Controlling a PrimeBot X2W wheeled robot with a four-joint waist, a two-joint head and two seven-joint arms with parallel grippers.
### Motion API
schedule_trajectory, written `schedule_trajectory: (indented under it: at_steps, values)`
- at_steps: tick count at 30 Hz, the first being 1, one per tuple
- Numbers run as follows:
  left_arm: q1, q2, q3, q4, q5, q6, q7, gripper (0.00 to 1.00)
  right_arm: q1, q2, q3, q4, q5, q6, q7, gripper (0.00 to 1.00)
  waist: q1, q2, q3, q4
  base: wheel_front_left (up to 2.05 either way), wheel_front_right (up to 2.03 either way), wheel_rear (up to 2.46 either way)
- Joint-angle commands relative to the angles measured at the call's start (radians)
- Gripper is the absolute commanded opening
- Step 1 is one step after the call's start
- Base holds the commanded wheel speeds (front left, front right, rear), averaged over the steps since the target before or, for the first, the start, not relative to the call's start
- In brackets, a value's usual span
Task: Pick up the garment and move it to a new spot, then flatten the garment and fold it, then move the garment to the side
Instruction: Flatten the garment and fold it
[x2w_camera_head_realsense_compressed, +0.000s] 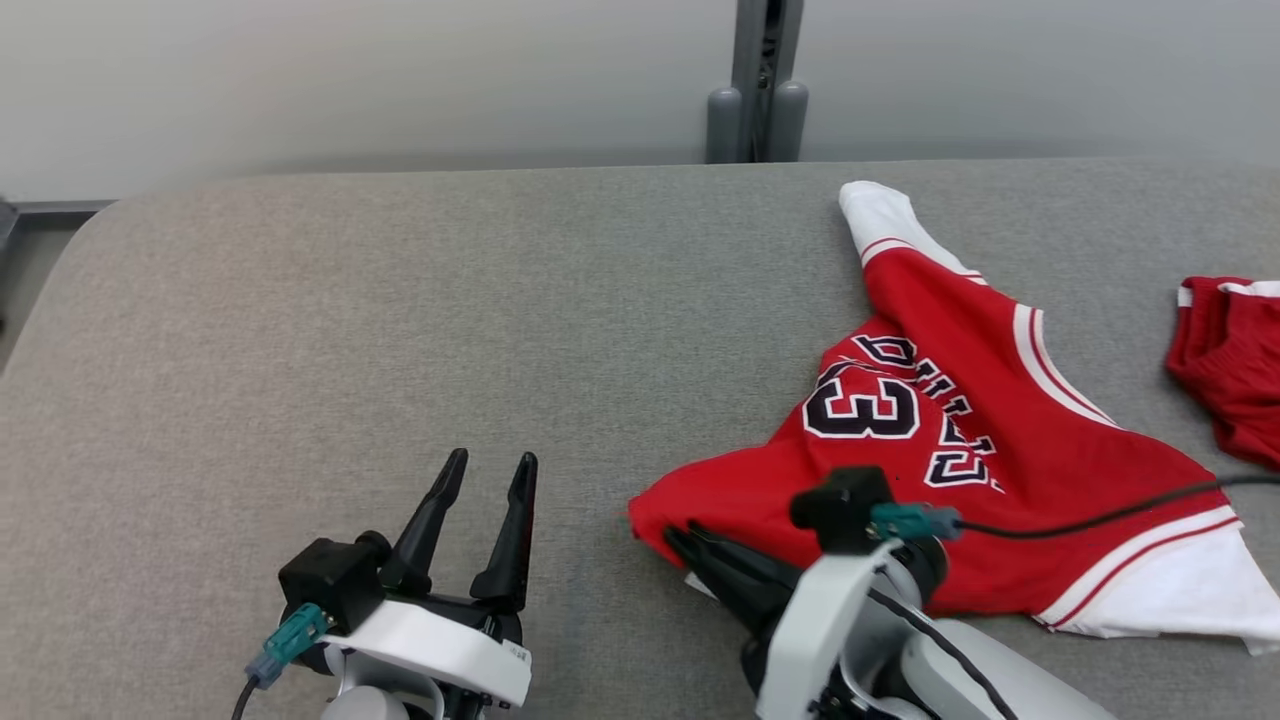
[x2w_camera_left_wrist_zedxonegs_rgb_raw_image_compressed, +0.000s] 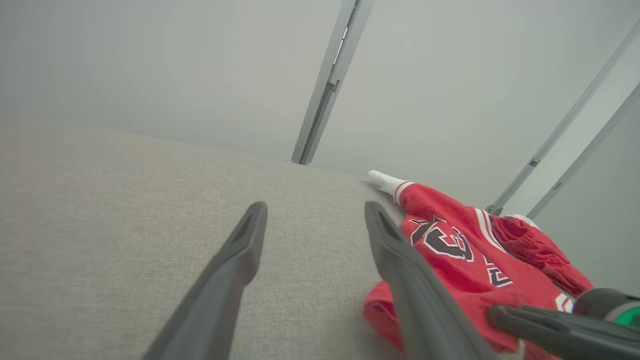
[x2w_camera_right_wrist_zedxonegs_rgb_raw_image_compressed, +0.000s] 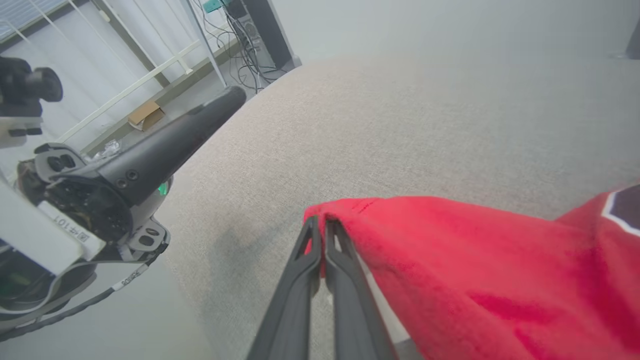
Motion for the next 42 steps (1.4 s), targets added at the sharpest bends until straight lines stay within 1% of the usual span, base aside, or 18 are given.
schedule_trajectory:
  at_steps: [1, 5, 8, 14, 15, 16, 17, 21, 26, 30, 35, 39, 42]
  values:
    - [0.009, 0.004, 0.007, -0.01, -0.006, 0.007, -0.003, 1.0, -0.031, 0.011, 0.018, 0.018, 0.01, 0.0, -0.011, 0.0, 0.0, 0.0, 0.004, 0.015, 0.0, 0.0, 0.0]
    - [0.011, 0.004, 0.011, -0.03, -0.009, 0.019, -0.003, 1.0, -0.115, 0.06, 0.082, 0.1, 0.037, 0.0, -0.032, 0.0, 0.0, 0.0, 0.01, 0.05, 0.0, 0.0, 0.0]
    - [0.01, 0.004, 0.007, -0.037, -0.015, 0.02, -0.003, 1.0, -0.158, 0.087, 0.132, 0.178, 0.058, 0.0, -0.039, 0.0, 0.0, 0.0, 0.014, 0.076, 0.0, 0.0, 0.0]
    - [0.018, 0.004, 0.0, -0.032, -0.026, 0.021, -0.003, 1.0, -0.197, 0.109, 0.225, 0.316, 0.108, 0.0, -0.034, 0.0, 0.0, 0.0, 0.02, 0.112, 0.0, 0.0, 0.0]
    - [0.016, 0.004, -0.003, -0.027, -0.028, 0.019, -0.003, 1.0, -0.204, 0.109, 0.239, 0.366, 0.115, 0.0, -0.04, 0.0, 0.0, 0.0, 0.023, 0.115, 0.0, 0.0, 0.0]
    - [0.016, 0.004, -0.004, -0.025, -0.029, 0.018, -0.003, 1.0, -0.213, 0.109, 0.248, 0.388, 0.11, 0.0, -0.047, 0.35, 0.0, 0.0, 0.024, 0.116, 0.0, 0.0, 0.0]
    - [0.016, 0.004, -0.005, -0.023, -0.03, 0.017, -0.003, 1.0, -0.219, 0.112, 0.256, 0.409, 0.109, 0.0, -0.052, 1.0, 0.0, 0.0, 0.025, 0.116, 0.0, 0.0, 0.0]
    - [0.007, 0.004, -0.007, -0.019, -0.028, 0.015, -0.003, 1.0, -0.237, 0.125, 0.292, 0.45, 0.127, 0.0, -0.071, 1.0, 0.0, 0.0, 0.032, 0.107, 0.0, 0.0, 0.0]
    - [0.002, 0.004, -0.003, -0.012, -0.018, 0.012, -0.003, 1.0, -0.26, 0.127, 0.328, 0.451, 0.155, 0.0, -0.077, 1.0, 0.0, 0.0, 0.026, 0.084, 0.0, 0.0, 0.0]
    - [0.012, 0.004, 0.003, -0.006, -0.014, 0.013, -0.003, 1.0, -0.276, 0.114, 0.343, 0.441, 0.175, 0.0, -0.098, 1.0, 0.0, 0.0, 0.004, 0.056, 0.0, 0.0, 0.0]
    - [0.035, 0.004, 0.009, 0.0, -0.009, 0.014, -0.003, 1.0, -0.276, 0.067, 0.33, 0.41, 0.195, 0.0, -0.119, 1.0, 0.0, 0.0, -0.032, 0.021, 0.0, 0.0, 0.0]
    - [0.05, 0.004, 0.014, -0.001, -0.007, 0.018, -0.003, 1.0, -0.259, 0.008, 0.297, 0.377, 0.204, 0.0, -0.126, 1.0, 0.0, 0.0, -0.06, -0.006, 0.0, 0.0, 0.0]
    - [0.064, 0.004, 0.017, -0.004, -0.006, 0.02, -0.003, 1.0, -0.252, -0.04, 0.255, 0.356, 0.188, 0.0, -0.139, 1.0, 0.0, 0.0, -0.074, -0.023, 0.0, 0.0, 0.0]
